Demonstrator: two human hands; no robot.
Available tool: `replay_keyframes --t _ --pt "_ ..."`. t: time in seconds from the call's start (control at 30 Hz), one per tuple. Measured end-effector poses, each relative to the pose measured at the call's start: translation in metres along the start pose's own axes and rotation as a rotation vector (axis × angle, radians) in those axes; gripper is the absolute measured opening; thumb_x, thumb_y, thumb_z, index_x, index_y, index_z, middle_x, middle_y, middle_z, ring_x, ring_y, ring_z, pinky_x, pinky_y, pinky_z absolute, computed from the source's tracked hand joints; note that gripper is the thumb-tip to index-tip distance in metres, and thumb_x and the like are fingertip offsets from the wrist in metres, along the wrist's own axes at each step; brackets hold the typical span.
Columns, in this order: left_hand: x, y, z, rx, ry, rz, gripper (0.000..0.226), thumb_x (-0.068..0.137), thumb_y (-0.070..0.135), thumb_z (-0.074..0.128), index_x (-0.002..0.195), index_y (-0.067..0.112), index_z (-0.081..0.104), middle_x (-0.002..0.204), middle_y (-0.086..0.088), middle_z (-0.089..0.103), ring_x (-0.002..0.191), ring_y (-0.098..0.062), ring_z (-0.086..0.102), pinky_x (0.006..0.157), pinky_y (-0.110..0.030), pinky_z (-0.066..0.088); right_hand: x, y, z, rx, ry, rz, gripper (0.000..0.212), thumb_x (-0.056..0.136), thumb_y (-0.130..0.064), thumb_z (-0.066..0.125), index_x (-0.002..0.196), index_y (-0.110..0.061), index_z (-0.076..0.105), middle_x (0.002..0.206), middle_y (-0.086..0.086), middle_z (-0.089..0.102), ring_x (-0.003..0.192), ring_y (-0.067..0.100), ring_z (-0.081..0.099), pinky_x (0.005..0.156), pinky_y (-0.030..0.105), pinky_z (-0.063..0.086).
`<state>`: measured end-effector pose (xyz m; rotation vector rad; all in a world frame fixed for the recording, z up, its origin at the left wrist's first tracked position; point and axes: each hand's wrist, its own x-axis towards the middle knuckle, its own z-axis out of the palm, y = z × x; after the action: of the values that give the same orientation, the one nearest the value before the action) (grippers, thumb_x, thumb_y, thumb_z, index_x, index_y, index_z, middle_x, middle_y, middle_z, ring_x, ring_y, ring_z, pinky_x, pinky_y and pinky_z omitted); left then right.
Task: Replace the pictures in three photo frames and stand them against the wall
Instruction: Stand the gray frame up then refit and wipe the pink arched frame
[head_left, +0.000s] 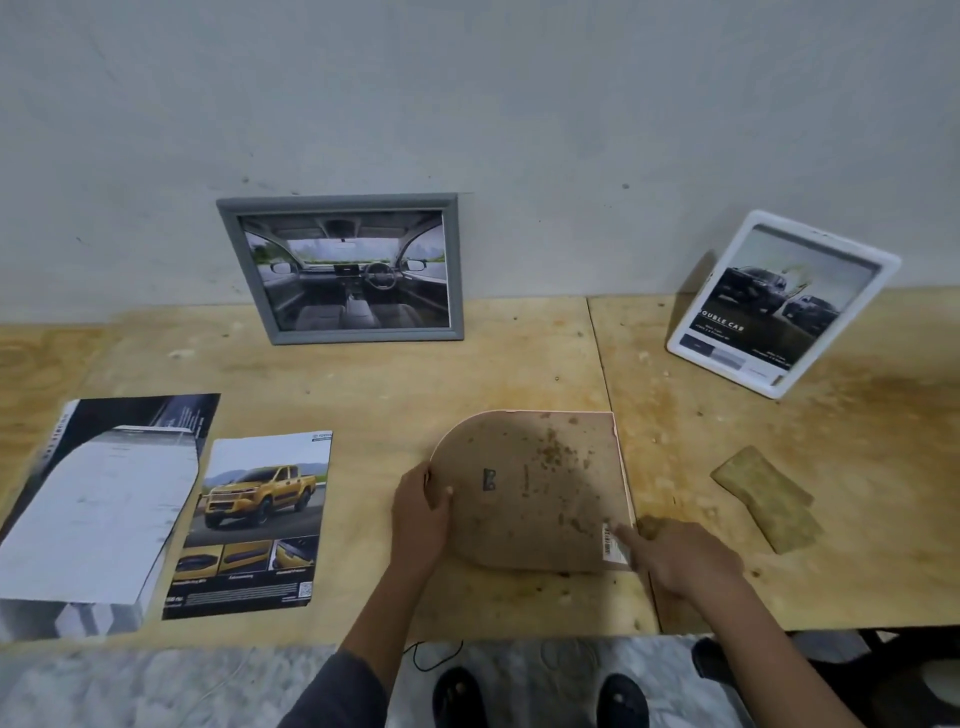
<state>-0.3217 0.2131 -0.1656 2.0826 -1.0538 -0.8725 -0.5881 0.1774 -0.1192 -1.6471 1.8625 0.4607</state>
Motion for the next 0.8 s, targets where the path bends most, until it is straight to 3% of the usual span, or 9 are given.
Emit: replay_keyframes --t 0.07,0.13,0.3,0.53,0.6,0.67,0.73,0.8 --pt "-0.001 -0.009 -0.005 -0.001 -0.036 0.011 0.045 0.090 0.014 0.058 0.133 0.006 0.046 0.133 -0.013 0.054 0.122 -0.028 0.050 0.101 -0.031 0.038 0.004 0.001 0.001 0.021 0.110 -0.105 0.044 0.085 -0.066 0.042 0.082 -0.023 0.054 0.078 -0.004 0.062 0.070 0.015 0.058 0.062 0.030 0.046" --pt "0.000 -0.017 -0.011 -0.010 -0.067 0.041 0.049 0.087 0.015 0.062 0.133 0.010 0.047 0.133 -0.011 0.055 0.122 -0.026 0.052 0.099 -0.028 0.038 0.008 -0.001 0.006 0.130 0.085 -0.199 0.032 0.083 -0.050 0.057 0.092 -0.021 0.048 0.088 -0.004 0.057 0.075 0.015 0.055 0.063 0.032 0.045" --pt "0.008 -0.018 -0.012 -0.013 -0.050 0.035 0.049 0.080 0.015 0.070 0.126 0.010 0.054 0.126 -0.011 0.060 0.117 -0.027 0.055 0.095 -0.028 0.038 0.014 -0.014 0.016 0.183 0.017 -0.186 0.049 0.085 -0.024 0.062 0.122 -0.011 0.034 0.118 0.008 0.039 0.088 0.021 0.049 0.065 0.029 0.044" --pt "0.018 -0.006 -0.009 0.000 -0.017 -0.017 0.049 0.071 0.004 0.076 0.116 0.006 0.058 0.116 -0.013 0.063 0.108 -0.027 0.058 0.088 -0.026 0.041 0.024 -0.026 0.016 0.181 -0.056 -0.033 0.057 0.083 -0.021 0.063 0.124 -0.010 0.026 0.127 0.015 0.035 0.099 0.027 0.050 0.075 0.034 0.050" --pt "0.019 0.004 -0.008 0.163 -0.037 0.044 0.055 0.073 0.003 0.072 0.124 0.004 0.052 0.126 -0.015 0.055 0.119 -0.030 0.050 0.094 -0.029 0.039 0.022 -0.037 0.011 0.016 0.017 -0.007 0.059 0.084 -0.017 0.063 0.128 -0.010 0.025 0.131 0.015 0.032 0.111 0.029 0.045 0.083 0.034 0.049" --pt "0.020 0.016 -0.006 0.367 -0.120 0.165 0.067 0.077 0.003 0.066 0.138 0.007 0.038 0.146 -0.015 0.036 0.136 -0.030 0.032 0.108 -0.033 0.030 0.023 -0.047 0.005 -0.120 0.140 -0.144 0.066 0.083 -0.011 0.060 0.135 -0.014 0.020 0.138 0.014 0.025 0.122 0.032 0.035 0.091 0.037 0.045" --pt "0.020 0.025 -0.005 0.497 -0.300 0.247 0.077 0.079 0.005 0.064 0.145 0.011 0.026 0.156 -0.011 0.016 0.144 -0.026 0.014 0.114 -0.033 0.022 0.027 -0.056 0.002 -0.112 0.089 -0.358 0.080 0.081 -0.014 0.059 0.144 -0.020 0.009 0.150 0.013 0.007 0.137 0.037 0.015 0.104 0.043 0.037" --pt "0.020 0.030 -0.003 0.591 -0.479 0.236 0.080 0.082 0.008 0.063 0.147 0.011 0.018 0.158 -0.012 0.001 0.146 -0.026 -0.001 0.116 -0.035 0.020 0.029 -0.065 0.003 -0.107 -0.035 -0.443 0.096 0.077 -0.020 0.066 0.147 -0.027 0.001 0.155 0.008 -0.012 0.142 0.037 -0.007 0.113 0.051 0.024"
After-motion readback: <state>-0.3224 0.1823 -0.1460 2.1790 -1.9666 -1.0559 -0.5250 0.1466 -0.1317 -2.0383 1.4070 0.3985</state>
